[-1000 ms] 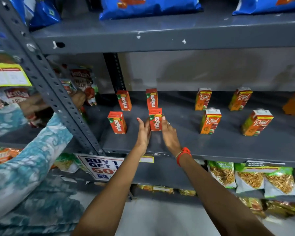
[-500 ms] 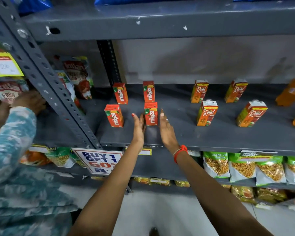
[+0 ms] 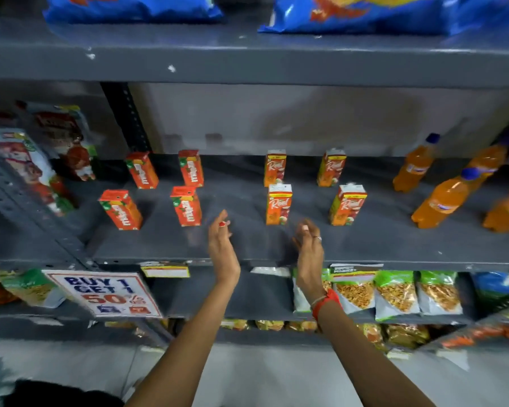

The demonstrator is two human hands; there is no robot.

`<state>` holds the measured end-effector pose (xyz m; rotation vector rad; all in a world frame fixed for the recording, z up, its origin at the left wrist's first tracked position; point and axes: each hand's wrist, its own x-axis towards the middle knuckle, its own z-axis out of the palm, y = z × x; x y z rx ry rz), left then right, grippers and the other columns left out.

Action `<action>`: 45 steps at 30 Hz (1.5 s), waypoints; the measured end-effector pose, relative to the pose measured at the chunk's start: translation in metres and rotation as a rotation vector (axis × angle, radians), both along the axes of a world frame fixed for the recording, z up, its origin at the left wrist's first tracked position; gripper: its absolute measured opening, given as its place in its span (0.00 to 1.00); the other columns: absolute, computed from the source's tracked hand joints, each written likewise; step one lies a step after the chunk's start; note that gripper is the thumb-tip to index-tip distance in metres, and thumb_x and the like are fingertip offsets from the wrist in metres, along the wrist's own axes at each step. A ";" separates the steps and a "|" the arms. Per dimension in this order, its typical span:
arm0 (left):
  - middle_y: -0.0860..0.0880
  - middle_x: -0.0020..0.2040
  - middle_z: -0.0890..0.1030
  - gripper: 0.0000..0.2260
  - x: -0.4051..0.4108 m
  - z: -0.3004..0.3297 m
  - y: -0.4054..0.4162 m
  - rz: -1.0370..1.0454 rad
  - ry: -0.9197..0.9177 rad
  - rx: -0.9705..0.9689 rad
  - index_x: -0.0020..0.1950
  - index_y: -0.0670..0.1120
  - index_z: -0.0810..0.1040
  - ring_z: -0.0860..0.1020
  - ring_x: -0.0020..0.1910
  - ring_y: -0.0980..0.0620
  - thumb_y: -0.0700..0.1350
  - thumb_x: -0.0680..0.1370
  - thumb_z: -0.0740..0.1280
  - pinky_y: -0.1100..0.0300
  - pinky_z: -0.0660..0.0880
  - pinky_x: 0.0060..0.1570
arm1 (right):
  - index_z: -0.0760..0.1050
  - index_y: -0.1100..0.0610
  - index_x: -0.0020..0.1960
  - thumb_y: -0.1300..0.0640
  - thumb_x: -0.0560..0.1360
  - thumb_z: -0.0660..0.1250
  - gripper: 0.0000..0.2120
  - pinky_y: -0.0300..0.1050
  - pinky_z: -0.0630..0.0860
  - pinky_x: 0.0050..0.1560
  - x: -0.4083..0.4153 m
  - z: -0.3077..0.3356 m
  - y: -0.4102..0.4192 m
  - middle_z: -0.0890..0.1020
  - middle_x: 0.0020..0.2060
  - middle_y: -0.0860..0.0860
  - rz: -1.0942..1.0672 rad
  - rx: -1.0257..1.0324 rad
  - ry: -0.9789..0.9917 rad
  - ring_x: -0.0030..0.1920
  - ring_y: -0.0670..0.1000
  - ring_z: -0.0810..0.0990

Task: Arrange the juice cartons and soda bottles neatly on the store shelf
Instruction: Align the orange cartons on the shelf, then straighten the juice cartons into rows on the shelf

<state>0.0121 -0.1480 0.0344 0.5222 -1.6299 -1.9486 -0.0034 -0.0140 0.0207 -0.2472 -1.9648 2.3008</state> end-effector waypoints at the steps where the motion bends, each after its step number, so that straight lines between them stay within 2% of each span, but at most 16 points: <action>1: 0.42 0.67 0.71 0.16 -0.007 0.001 0.011 -0.069 -0.014 -0.011 0.67 0.41 0.69 0.70 0.66 0.45 0.42 0.81 0.51 0.48 0.67 0.66 | 0.72 0.46 0.61 0.51 0.79 0.58 0.11 0.53 0.65 0.71 -0.004 0.003 0.009 0.75 0.62 0.49 0.033 0.049 -0.005 0.67 0.52 0.71; 4: 0.44 0.73 0.65 0.19 -0.026 -0.001 0.035 -0.217 -0.077 0.004 0.71 0.42 0.63 0.64 0.72 0.48 0.45 0.82 0.49 0.53 0.58 0.73 | 0.61 0.54 0.72 0.51 0.79 0.57 0.23 0.44 0.60 0.71 -0.015 0.014 0.017 0.68 0.71 0.50 0.239 0.261 -0.007 0.72 0.50 0.64; 8: 0.46 0.74 0.65 0.25 -0.039 -0.020 0.042 -0.341 -0.162 0.024 0.71 0.47 0.65 0.62 0.73 0.51 0.59 0.79 0.48 0.52 0.52 0.75 | 0.59 0.51 0.73 0.53 0.80 0.56 0.22 0.42 0.63 0.66 -0.026 0.016 0.006 0.70 0.70 0.52 0.404 0.416 0.039 0.70 0.53 0.67; 10: 0.51 0.71 0.69 0.30 -0.045 -0.037 0.039 -0.392 -0.173 -0.100 0.67 0.58 0.69 0.61 0.73 0.52 0.71 0.72 0.48 0.47 0.50 0.75 | 0.60 0.49 0.73 0.53 0.80 0.56 0.22 0.43 0.64 0.65 -0.026 0.012 0.004 0.73 0.68 0.52 0.397 0.426 0.043 0.69 0.54 0.70; 12: 0.55 0.70 0.70 0.29 -0.049 -0.047 0.035 -0.398 -0.196 -0.139 0.62 0.66 0.71 0.60 0.73 0.52 0.76 0.68 0.48 0.45 0.51 0.75 | 0.61 0.47 0.72 0.52 0.80 0.55 0.21 0.47 0.65 0.67 -0.025 0.010 0.003 0.74 0.67 0.52 0.384 0.431 0.053 0.68 0.54 0.70; 18: 0.56 0.73 0.67 0.30 -0.048 -0.050 0.032 -0.393 -0.217 -0.155 0.63 0.68 0.66 0.55 0.75 0.51 0.77 0.66 0.47 0.43 0.49 0.75 | 0.59 0.44 0.72 0.49 0.79 0.54 0.22 0.54 0.65 0.71 -0.026 0.009 0.004 0.72 0.69 0.51 0.393 0.467 0.037 0.69 0.55 0.69; 22: 0.54 0.74 0.65 0.30 -0.043 -0.037 0.036 -0.353 -0.248 -0.157 0.68 0.61 0.65 0.55 0.75 0.51 0.72 0.71 0.47 0.45 0.50 0.75 | 0.55 0.47 0.74 0.47 0.79 0.56 0.25 0.54 0.60 0.74 -0.022 0.013 0.008 0.65 0.73 0.50 0.413 0.373 0.024 0.73 0.52 0.63; 24: 0.50 0.73 0.66 0.23 -0.030 -0.022 0.045 -0.235 -0.162 -0.137 0.70 0.51 0.65 0.61 0.72 0.55 0.59 0.78 0.51 0.59 0.54 0.73 | 0.57 0.51 0.74 0.51 0.79 0.58 0.25 0.48 0.62 0.73 -0.014 0.016 0.019 0.66 0.72 0.50 0.291 0.248 0.041 0.72 0.49 0.65; 26: 0.48 0.64 0.71 0.18 -0.015 -0.013 0.055 -0.053 -0.055 -0.249 0.66 0.44 0.70 0.68 0.61 0.68 0.48 0.79 0.54 0.77 0.60 0.60 | 0.66 0.55 0.69 0.59 0.79 0.59 0.18 0.39 0.70 0.65 -0.005 0.020 0.040 0.74 0.65 0.51 0.030 0.143 0.131 0.63 0.46 0.74; 27: 0.47 0.59 0.72 0.17 -0.008 -0.011 0.061 0.008 0.000 -0.306 0.62 0.42 0.72 0.70 0.54 0.71 0.47 0.78 0.54 0.80 0.62 0.54 | 0.69 0.56 0.65 0.62 0.78 0.59 0.15 0.36 0.72 0.60 -0.003 0.021 0.051 0.77 0.60 0.51 -0.106 0.090 0.169 0.58 0.43 0.76; 29: 0.48 0.51 0.73 0.15 -0.004 -0.009 0.078 -0.002 0.069 -0.318 0.55 0.44 0.75 0.74 0.50 0.64 0.48 0.76 0.54 0.72 0.68 0.51 | 0.70 0.59 0.61 0.64 0.79 0.58 0.12 0.38 0.73 0.56 -0.010 0.024 0.076 0.78 0.54 0.49 -0.285 0.020 0.191 0.52 0.38 0.76; 32: 0.46 0.57 0.77 0.14 -0.021 -0.002 0.116 -0.264 0.047 -0.264 0.58 0.45 0.74 0.76 0.55 0.47 0.46 0.77 0.55 0.53 0.72 0.56 | 0.66 0.60 0.67 0.59 0.80 0.55 0.16 0.34 0.69 0.60 -0.032 0.031 0.106 0.74 0.64 0.54 -0.231 0.062 0.084 0.61 0.44 0.72; 34: 0.44 0.69 0.70 0.19 -0.039 0.003 0.141 -0.457 -0.031 -0.160 0.67 0.43 0.68 0.69 0.67 0.47 0.49 0.79 0.53 0.51 0.64 0.68 | 0.62 0.58 0.72 0.54 0.81 0.52 0.20 0.31 0.60 0.63 -0.044 0.030 0.121 0.68 0.70 0.54 -0.089 0.167 0.000 0.69 0.49 0.66; 37: 0.45 0.76 0.58 0.23 -0.060 -0.006 0.162 -0.568 -0.180 -0.023 0.73 0.44 0.57 0.57 0.75 0.50 0.52 0.81 0.49 0.51 0.52 0.75 | 0.64 0.54 0.71 0.48 0.81 0.48 0.22 0.50 0.52 0.76 -0.053 0.022 0.134 0.69 0.70 0.55 0.043 0.381 -0.026 0.73 0.55 0.63; 42: 0.50 0.76 0.60 0.33 -0.064 -0.028 0.165 -0.561 -0.382 -0.247 0.71 0.57 0.62 0.49 0.76 0.51 0.71 0.72 0.45 0.52 0.42 0.74 | 0.68 0.51 0.69 0.46 0.81 0.47 0.22 0.50 0.52 0.75 -0.048 0.019 0.139 0.73 0.68 0.55 0.127 0.487 -0.038 0.71 0.55 0.65; 45: 0.52 0.74 0.65 0.42 -0.067 -0.036 0.162 -0.543 -0.354 -0.194 0.68 0.60 0.67 0.55 0.75 0.52 0.80 0.61 0.44 0.48 0.44 0.76 | 0.69 0.53 0.69 0.46 0.81 0.48 0.22 0.53 0.50 0.76 -0.045 0.023 0.140 0.73 0.67 0.55 0.124 0.479 -0.020 0.71 0.55 0.65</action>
